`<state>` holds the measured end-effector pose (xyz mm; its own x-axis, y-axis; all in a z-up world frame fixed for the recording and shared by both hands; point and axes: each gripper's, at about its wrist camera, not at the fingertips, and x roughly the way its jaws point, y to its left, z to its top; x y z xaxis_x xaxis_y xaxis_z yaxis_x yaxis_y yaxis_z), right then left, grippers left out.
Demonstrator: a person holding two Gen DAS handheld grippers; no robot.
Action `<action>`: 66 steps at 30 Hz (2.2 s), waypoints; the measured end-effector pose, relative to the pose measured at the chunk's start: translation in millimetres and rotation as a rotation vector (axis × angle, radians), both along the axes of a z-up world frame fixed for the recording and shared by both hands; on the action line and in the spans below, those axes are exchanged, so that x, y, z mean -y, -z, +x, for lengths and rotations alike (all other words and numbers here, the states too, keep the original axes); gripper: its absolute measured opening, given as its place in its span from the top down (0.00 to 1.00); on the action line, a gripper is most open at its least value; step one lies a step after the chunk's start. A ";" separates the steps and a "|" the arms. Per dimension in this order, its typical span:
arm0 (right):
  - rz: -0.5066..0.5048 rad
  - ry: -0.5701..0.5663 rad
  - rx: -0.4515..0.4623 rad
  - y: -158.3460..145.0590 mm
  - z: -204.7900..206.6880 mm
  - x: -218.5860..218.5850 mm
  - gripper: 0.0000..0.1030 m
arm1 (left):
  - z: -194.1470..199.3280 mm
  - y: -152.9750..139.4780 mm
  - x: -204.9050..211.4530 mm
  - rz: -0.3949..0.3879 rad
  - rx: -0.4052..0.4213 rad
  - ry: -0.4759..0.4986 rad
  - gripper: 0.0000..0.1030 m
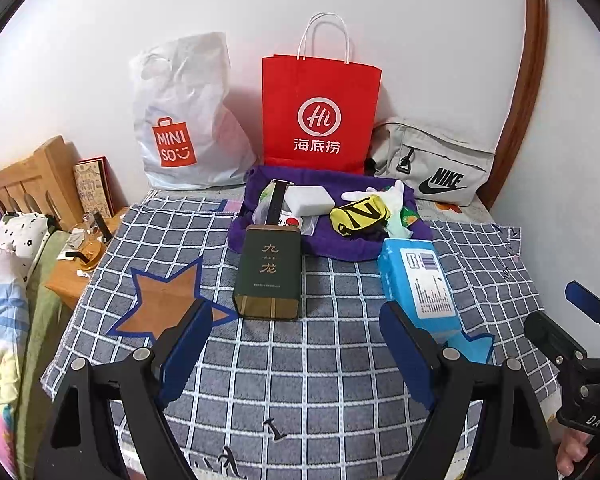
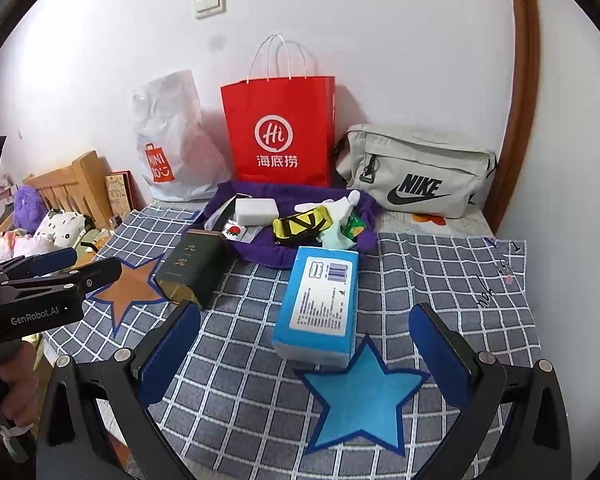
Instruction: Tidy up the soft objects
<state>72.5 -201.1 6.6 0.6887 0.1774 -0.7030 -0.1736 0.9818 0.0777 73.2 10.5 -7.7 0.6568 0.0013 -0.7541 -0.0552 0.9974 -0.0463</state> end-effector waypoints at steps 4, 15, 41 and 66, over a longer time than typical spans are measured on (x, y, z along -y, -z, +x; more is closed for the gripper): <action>0.022 0.010 0.008 -0.9 -13.0 3.8 0.01 | -13.2 -0.1 1.1 0.007 0.011 -0.005 0.18; 0.031 0.020 0.022 -5.7 -33.2 6.6 0.01 | -32.4 -0.9 -0.1 0.001 0.029 -0.004 0.18; 0.032 0.015 0.037 -11.4 -47.3 3.9 0.01 | -43.5 -3.3 -1.4 -0.008 0.039 0.000 0.18; 0.038 0.015 0.033 -10.2 -49.1 2.9 0.01 | -44.5 -2.4 -1.4 -0.007 0.037 -0.002 0.18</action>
